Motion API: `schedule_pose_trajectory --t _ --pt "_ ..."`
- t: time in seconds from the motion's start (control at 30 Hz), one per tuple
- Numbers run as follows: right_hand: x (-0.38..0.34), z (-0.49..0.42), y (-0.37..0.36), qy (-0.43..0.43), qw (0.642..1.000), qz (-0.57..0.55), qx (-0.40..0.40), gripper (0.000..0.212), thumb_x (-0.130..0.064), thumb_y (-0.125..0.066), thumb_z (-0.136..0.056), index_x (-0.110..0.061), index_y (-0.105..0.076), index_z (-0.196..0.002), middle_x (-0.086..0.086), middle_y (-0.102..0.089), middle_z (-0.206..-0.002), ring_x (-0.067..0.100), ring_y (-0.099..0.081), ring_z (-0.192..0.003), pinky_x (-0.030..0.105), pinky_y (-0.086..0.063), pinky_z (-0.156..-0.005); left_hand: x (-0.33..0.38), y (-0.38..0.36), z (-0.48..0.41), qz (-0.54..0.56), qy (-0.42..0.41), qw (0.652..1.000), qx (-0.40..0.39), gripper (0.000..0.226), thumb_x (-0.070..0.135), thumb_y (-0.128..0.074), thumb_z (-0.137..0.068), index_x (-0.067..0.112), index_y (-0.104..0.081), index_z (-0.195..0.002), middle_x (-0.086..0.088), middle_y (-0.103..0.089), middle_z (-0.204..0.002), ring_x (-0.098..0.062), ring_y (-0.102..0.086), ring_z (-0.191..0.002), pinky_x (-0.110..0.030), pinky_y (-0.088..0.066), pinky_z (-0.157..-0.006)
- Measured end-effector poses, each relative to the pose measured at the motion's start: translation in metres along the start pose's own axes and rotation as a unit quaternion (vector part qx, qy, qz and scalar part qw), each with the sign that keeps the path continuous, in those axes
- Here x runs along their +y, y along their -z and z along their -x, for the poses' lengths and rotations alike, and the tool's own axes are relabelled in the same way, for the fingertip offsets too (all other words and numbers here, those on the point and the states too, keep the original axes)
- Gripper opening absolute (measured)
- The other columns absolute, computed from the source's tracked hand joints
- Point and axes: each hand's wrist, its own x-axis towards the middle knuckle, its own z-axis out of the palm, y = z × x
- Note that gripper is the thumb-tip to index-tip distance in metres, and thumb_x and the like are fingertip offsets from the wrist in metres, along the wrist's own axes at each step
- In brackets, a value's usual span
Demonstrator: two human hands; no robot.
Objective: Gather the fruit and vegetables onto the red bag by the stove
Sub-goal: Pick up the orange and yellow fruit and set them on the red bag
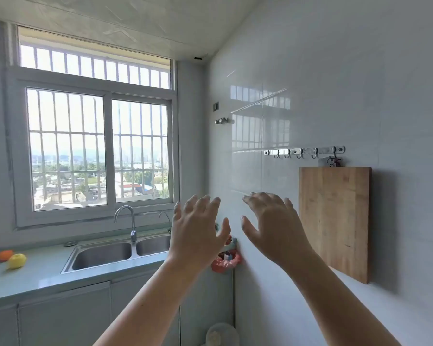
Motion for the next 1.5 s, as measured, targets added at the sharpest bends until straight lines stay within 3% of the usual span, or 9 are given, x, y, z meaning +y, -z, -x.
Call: schedule_pose_trajectory --t 0.1,0.27,0.37,0.47,0.77,0.9,1.17,1.5 --pt "0.004 0.002 -0.005 0.018 0.999 -0.001 0.041 0.046 -0.035 -0.047 -0.078 -0.009 -0.062 -0.113 0.009 -0.065 -0.115 0.029 -0.058 -0.109 0.051 -0.041 -0.092 0.001 -0.001 0.002 -0.004 0.006 1.000 0.021 0.049 0.042 -0.046 -0.090 0.020 -0.044 -0.135 0.001 -0.045 -0.139 -0.020 -0.033 -0.132 -0.043 -0.019 -0.111" --pt "0.003 0.010 -0.014 0.043 0.998 -0.012 0.041 0.050 -0.042 -0.037 -0.077 -0.012 -0.065 -0.106 0.005 -0.068 -0.106 0.027 -0.062 -0.100 0.051 -0.048 -0.085 -0.005 -0.007 0.015 0.001 0.016 1.000 0.026 0.046 0.038 -0.052 -0.087 0.017 -0.053 -0.128 -0.002 -0.054 -0.131 -0.025 -0.043 -0.126 -0.048 -0.025 -0.108" --pt "0.003 0.013 -0.025 0.049 0.998 -0.020 0.043 0.043 -0.038 -0.048 -0.074 -0.012 -0.066 -0.102 0.006 -0.069 -0.102 0.027 -0.064 -0.096 0.051 -0.050 -0.081 -0.009 -0.009 0.026 -0.019 0.023 0.998 0.046 0.043 0.038 -0.052 -0.079 0.013 -0.063 -0.113 -0.005 -0.065 -0.114 -0.029 -0.058 -0.110 -0.054 -0.040 -0.097" --pt "0.001 0.018 -0.035 0.057 0.997 -0.041 0.033 0.041 -0.036 -0.052 -0.073 -0.012 -0.066 -0.104 0.006 -0.069 -0.105 0.027 -0.063 -0.099 0.052 -0.049 -0.084 -0.013 -0.011 0.038 -0.035 0.038 0.997 0.065 0.042 0.037 -0.052 -0.076 0.012 -0.067 -0.106 -0.006 -0.069 -0.105 -0.030 -0.063 -0.100 -0.054 -0.042 -0.090" --pt "-0.038 0.035 -0.070 0.096 0.988 -0.117 -0.001 0.041 -0.036 -0.050 -0.074 -0.010 -0.067 -0.101 0.007 -0.070 -0.098 0.028 -0.064 -0.092 0.052 -0.051 -0.082 -0.040 -0.007 0.090 -0.064 0.099 0.992 0.047 0.050 0.040 -0.038 -0.080 0.012 -0.065 -0.110 -0.005 -0.067 -0.112 -0.029 -0.060 -0.108 -0.055 -0.039 -0.094" --pt "-0.066 0.042 -0.085 0.118 0.983 -0.141 -0.014 0.047 -0.041 -0.039 -0.075 -0.013 -0.068 -0.098 0.005 -0.070 -0.095 0.025 -0.065 -0.088 0.048 -0.053 -0.079 -0.062 0.004 0.112 -0.091 0.132 0.986 0.040 0.051 0.041 -0.037 -0.081 0.012 -0.064 -0.113 -0.007 -0.066 -0.114 -0.031 -0.059 -0.110 -0.054 -0.038 -0.095" --pt "-0.143 0.052 -0.106 0.159 0.968 -0.195 -0.012 0.040 -0.038 -0.046 -0.076 -0.012 -0.067 -0.097 0.005 -0.070 -0.096 0.026 -0.065 -0.090 0.050 -0.052 -0.080 -0.114 0.037 0.159 -0.153 0.176 0.971 0.052 0.049 0.040 -0.038 -0.081 0.011 -0.066 -0.110 -0.007 -0.067 -0.111 -0.030 -0.061 -0.107 -0.057 -0.036 -0.094" --pt "-0.283 0.057 -0.108 0.201 0.940 -0.275 0.018 0.044 -0.038 -0.040 -0.078 -0.012 -0.067 -0.101 0.005 -0.069 -0.101 0.029 -0.063 -0.097 0.054 -0.047 -0.085 -0.209 0.114 0.218 -0.212 0.206 0.952 0.075 0.050 0.037 -0.037 -0.082 0.009 -0.064 -0.112 -0.009 -0.066 -0.113 -0.031 -0.059 -0.110 -0.060 -0.037 -0.093"
